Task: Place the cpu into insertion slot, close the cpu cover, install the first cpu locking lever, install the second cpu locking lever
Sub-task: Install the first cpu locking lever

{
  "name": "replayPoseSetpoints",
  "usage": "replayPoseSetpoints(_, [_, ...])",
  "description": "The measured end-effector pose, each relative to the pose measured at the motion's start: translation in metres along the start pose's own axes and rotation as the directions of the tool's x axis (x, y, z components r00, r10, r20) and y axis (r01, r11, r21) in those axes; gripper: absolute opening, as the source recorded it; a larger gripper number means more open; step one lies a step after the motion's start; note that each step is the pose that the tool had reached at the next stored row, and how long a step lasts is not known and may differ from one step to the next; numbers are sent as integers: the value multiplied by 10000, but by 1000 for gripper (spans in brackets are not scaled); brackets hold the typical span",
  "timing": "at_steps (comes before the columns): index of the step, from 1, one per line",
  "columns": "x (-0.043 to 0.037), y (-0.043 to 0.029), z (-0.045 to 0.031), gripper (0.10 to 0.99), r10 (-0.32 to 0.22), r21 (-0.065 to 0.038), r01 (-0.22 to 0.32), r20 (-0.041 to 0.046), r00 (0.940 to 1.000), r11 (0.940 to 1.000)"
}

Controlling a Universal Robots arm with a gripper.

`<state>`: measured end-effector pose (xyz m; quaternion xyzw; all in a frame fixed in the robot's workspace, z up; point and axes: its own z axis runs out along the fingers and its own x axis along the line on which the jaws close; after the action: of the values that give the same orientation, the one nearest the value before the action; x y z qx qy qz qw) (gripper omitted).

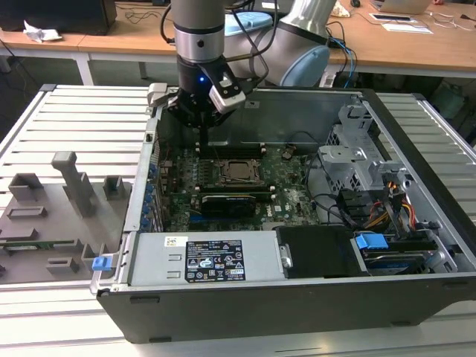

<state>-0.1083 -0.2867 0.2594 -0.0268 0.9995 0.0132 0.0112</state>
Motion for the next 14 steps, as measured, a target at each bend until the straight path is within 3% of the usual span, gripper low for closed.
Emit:
replayPoseSetpoints(5, [-53,26,31,106,1,1,-1,-2,10000,10000])
replayPoseSetpoints(14, [-246,24,53,106,0,1,0,-2,10000,10000])
